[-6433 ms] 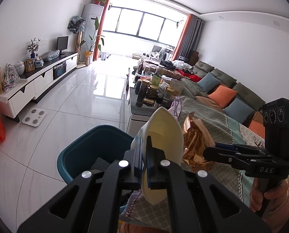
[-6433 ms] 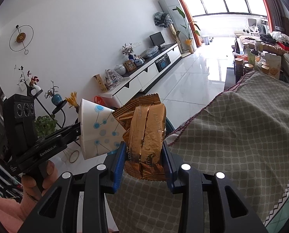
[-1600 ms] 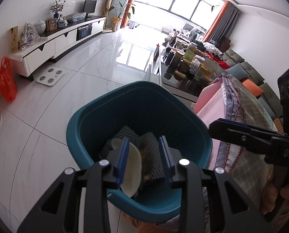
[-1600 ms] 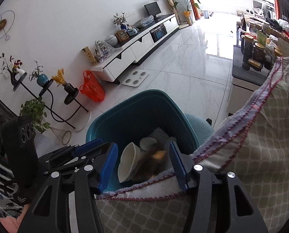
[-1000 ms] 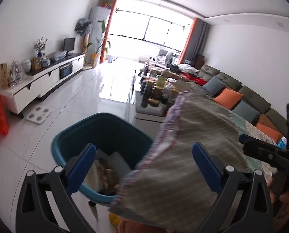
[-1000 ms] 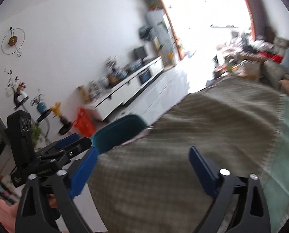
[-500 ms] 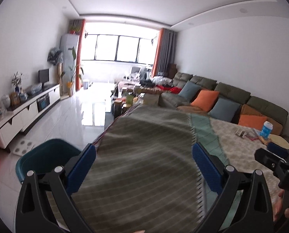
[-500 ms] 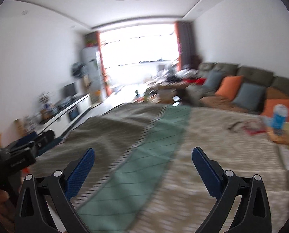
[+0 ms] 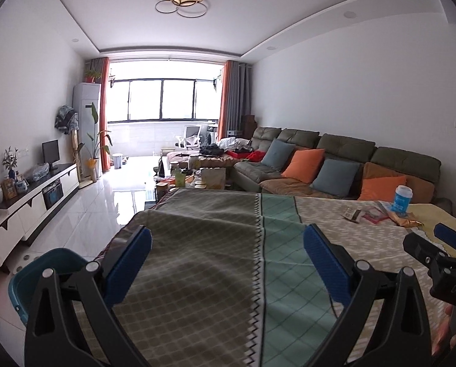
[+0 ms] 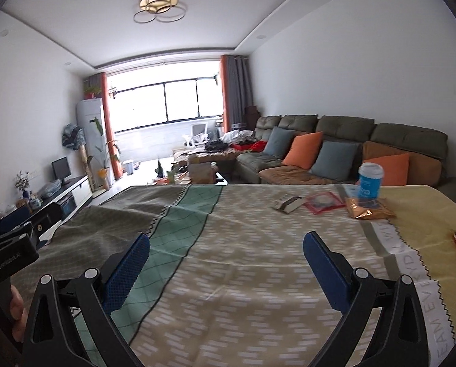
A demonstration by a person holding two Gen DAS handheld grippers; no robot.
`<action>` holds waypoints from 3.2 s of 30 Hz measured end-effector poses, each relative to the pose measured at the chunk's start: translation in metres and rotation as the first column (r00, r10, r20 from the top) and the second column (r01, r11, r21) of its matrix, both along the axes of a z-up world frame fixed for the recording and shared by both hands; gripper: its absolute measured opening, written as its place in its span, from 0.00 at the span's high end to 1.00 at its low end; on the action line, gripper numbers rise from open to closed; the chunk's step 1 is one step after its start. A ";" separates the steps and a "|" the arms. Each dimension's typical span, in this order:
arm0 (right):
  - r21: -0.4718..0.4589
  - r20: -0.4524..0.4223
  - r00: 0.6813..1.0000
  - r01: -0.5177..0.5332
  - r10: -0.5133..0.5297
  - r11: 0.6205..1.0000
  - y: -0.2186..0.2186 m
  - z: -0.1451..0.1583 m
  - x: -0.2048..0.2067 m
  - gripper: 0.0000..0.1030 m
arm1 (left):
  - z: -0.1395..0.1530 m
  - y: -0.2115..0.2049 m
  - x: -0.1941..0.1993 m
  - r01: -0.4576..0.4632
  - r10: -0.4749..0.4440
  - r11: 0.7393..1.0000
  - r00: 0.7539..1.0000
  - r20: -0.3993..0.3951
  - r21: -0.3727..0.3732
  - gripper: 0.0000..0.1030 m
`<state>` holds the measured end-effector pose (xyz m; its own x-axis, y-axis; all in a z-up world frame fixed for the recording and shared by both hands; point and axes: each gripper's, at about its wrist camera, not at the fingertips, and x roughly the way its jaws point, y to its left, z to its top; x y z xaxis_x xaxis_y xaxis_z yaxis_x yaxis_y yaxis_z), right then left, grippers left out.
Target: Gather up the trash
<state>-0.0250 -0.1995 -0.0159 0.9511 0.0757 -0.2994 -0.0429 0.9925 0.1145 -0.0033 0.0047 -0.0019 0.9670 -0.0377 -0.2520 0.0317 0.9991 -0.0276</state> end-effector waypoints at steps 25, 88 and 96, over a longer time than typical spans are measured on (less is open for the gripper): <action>-0.010 0.046 0.998 0.045 -0.045 0.999 -0.011 0.007 -0.007 0.03 | -0.002 -0.016 -0.001 0.028 -0.029 0.999 0.999 0.030 0.017 0.03; -0.014 0.056 0.997 0.050 -0.049 0.999 -0.010 0.009 -0.011 0.03 | -0.005 -0.013 -0.005 0.022 -0.022 1.000 0.999 0.027 0.010 0.03; -0.012 0.057 0.997 0.048 -0.047 0.999 -0.011 0.011 -0.012 0.03 | -0.005 -0.013 -0.005 0.022 -0.022 1.000 0.999 0.028 0.009 0.03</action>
